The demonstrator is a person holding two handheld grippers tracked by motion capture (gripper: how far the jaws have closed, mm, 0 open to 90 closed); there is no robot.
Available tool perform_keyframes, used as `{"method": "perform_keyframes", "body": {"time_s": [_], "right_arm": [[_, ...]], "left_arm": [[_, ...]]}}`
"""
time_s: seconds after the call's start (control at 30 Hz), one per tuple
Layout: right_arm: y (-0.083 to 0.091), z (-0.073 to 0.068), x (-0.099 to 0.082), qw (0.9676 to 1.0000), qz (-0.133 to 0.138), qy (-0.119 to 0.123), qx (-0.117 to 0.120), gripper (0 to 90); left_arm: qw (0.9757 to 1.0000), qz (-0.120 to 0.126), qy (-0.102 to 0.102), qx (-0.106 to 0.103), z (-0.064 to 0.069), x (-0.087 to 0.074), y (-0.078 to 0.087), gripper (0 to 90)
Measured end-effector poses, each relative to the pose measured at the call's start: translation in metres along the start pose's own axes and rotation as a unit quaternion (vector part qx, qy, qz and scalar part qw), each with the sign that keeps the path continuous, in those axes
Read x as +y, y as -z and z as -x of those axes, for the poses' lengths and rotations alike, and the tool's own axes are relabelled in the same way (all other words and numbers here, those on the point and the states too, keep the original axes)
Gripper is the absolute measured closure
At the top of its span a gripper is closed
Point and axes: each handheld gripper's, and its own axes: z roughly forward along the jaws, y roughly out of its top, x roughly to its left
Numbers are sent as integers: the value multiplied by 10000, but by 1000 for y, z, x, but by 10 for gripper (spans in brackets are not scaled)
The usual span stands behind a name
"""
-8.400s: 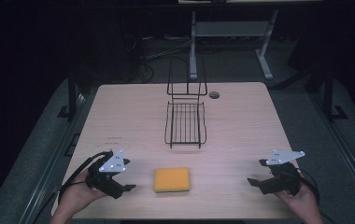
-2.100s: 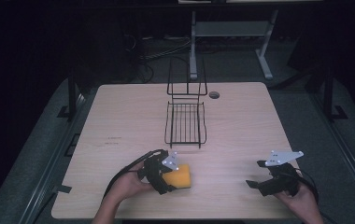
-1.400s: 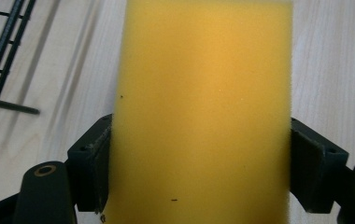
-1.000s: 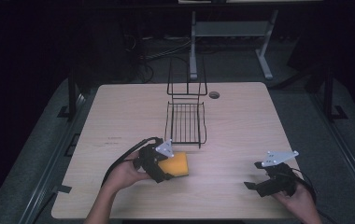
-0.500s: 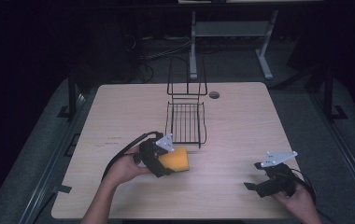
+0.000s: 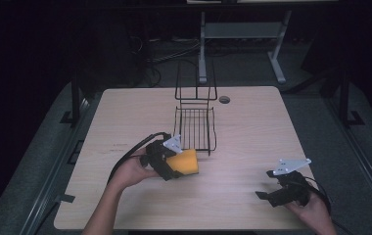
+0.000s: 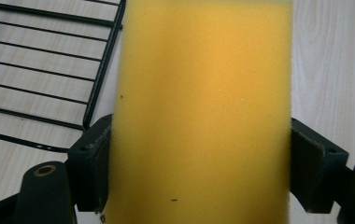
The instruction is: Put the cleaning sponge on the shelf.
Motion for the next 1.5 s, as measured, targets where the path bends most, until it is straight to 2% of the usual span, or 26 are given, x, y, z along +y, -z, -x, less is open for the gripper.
{"method": "perform_keyframes", "body": {"time_s": [0.7, 0.73, 1.5], "right_arm": [[-3, 0, 1, 10000, -34, 42, 8, 140], [-3, 0, 1, 10000, -36, 44, 6, 140], [-3, -1, 2, 10000, -50, 60, 30, 140]], "left_arm": [[9999, 66, 124, -6, -14, -2, -2, 213], [10000, 10, 63, 1, -15, -1, -2, 213], [10000, 12, -35, 71, -29, 15, -2, 213]]}}
